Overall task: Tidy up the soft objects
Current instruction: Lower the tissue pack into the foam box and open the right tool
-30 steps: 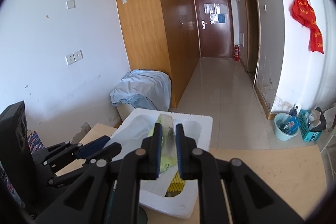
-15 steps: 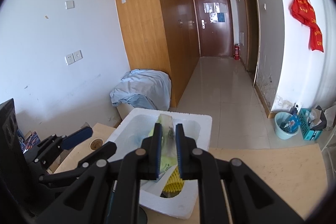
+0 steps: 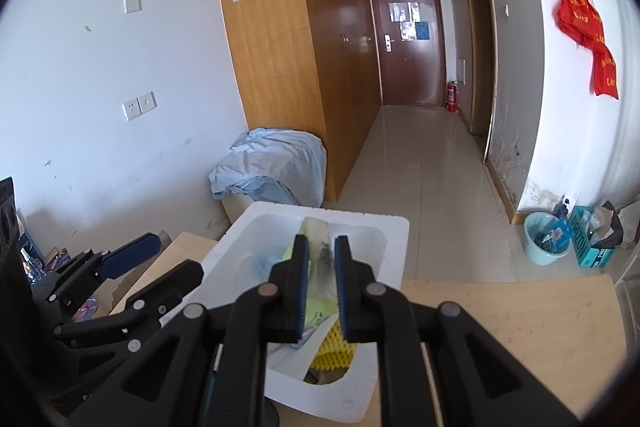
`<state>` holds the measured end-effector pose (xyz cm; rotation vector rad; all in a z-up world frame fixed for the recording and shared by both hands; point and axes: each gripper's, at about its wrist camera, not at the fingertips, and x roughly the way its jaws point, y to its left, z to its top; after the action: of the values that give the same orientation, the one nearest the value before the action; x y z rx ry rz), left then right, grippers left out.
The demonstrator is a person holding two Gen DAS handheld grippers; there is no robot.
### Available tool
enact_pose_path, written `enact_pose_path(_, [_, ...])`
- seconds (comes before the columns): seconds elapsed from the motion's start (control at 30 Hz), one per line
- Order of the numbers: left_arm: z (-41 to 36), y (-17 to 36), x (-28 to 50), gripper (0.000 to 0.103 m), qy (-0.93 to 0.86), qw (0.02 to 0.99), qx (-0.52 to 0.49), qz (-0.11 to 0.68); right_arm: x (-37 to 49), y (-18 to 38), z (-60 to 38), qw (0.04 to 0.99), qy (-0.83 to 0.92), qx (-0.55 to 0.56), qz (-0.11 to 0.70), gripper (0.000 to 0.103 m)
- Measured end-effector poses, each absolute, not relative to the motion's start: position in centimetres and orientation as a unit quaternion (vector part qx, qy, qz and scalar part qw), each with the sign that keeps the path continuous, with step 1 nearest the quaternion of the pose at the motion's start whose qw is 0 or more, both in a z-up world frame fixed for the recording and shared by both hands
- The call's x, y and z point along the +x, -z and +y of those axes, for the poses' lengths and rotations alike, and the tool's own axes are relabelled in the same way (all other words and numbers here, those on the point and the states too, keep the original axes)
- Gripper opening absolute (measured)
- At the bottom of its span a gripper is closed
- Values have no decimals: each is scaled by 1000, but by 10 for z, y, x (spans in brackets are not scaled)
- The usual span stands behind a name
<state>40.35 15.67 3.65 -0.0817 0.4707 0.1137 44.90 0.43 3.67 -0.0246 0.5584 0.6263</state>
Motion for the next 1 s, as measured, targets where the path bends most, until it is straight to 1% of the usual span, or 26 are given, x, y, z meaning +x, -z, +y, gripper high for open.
enact_pose_path(0.6, [157,-36,405,59,-60,969,-43,234,460,-28,10,910,-294,-10,291,17])
enact_pose_path(0.63, [156,-36,405,59,-60,969,-43,234,460,-28,11,910,-293,-13,293,20])
enact_pose_path(0.7, [156,-36,405,59,-59,969,-43,235,459,-28,11,910,-294,-11,291,30])
enact_pose_path(0.73, [156,-36,405,59,-59,969,-43,234,459,-28,11,911,-294,-11,289,39])
enact_pose_path(0.77, [156,-36,405,59,-58,969,-43,234,457,-28,11,912,-294,-13,287,43])
enact_pose_path(1.0, [157,-35,404,59,-57,970,-46,233,455,-29,11,913,-295,-13,283,43])
